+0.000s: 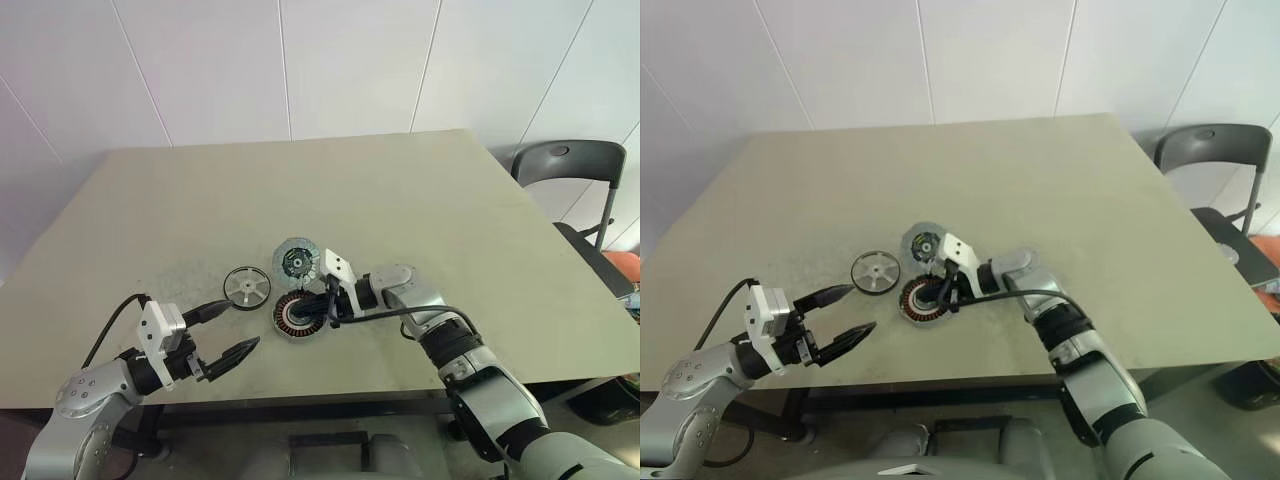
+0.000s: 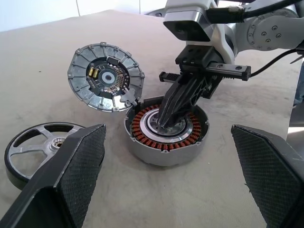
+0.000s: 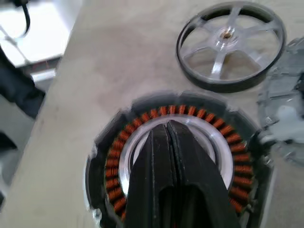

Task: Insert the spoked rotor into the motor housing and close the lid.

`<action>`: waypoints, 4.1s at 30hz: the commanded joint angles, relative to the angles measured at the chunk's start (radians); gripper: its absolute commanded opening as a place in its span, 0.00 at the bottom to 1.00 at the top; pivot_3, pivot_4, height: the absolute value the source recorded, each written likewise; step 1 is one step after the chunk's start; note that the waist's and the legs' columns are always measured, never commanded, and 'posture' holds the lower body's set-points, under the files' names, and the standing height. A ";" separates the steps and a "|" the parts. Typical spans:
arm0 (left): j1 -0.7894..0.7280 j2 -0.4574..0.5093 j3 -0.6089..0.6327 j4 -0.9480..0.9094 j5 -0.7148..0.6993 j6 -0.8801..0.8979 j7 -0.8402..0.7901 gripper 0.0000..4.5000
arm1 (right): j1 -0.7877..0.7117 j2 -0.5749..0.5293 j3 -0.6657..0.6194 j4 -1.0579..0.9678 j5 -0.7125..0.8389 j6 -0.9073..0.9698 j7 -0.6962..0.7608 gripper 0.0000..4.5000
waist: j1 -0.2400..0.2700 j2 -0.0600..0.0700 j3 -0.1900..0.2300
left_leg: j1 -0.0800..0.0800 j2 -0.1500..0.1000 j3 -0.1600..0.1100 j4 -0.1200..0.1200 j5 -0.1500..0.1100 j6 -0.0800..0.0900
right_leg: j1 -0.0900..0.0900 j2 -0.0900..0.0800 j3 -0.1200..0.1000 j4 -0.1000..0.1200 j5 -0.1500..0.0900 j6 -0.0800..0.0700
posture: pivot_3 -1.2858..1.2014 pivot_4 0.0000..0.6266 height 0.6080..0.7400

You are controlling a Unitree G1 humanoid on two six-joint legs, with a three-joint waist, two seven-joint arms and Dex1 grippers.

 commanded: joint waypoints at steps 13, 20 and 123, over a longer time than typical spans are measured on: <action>-0.002 -0.003 0.009 -0.019 -0.003 -0.015 0.007 1.00 | -0.050 -0.011 -0.008 -0.043 -0.008 -0.041 0.004 0.01 | -0.001 0.000 0.000 | 0.000 0.000 0.000 0.000 0.000 0.000 | 0.000 0.000 0.000 0.000 0.000 0.000 | 0.52 0.00 1.00; -0.010 0.000 0.011 -0.014 -0.005 -0.014 0.006 1.00 | -0.065 0.027 -0.086 -0.118 0.098 0.055 -0.004 0.01 | 0.001 0.000 0.000 | 0.000 0.000 0.000 -0.001 0.000 0.000 | 0.000 0.000 0.000 0.000 0.000 0.000 | 0.52 0.00 1.00; -0.389 -0.268 0.270 0.527 -0.594 0.758 0.373 0.14 | 0.010 -0.298 -0.025 -0.361 0.091 -0.120 0.204 1.00 | 0.005 -0.007 0.002 | -0.002 -0.001 0.001 0.001 0.000 -0.001 | 0.001 -0.001 0.000 -0.003 0.002 0.004 | 0.52 0.00 1.00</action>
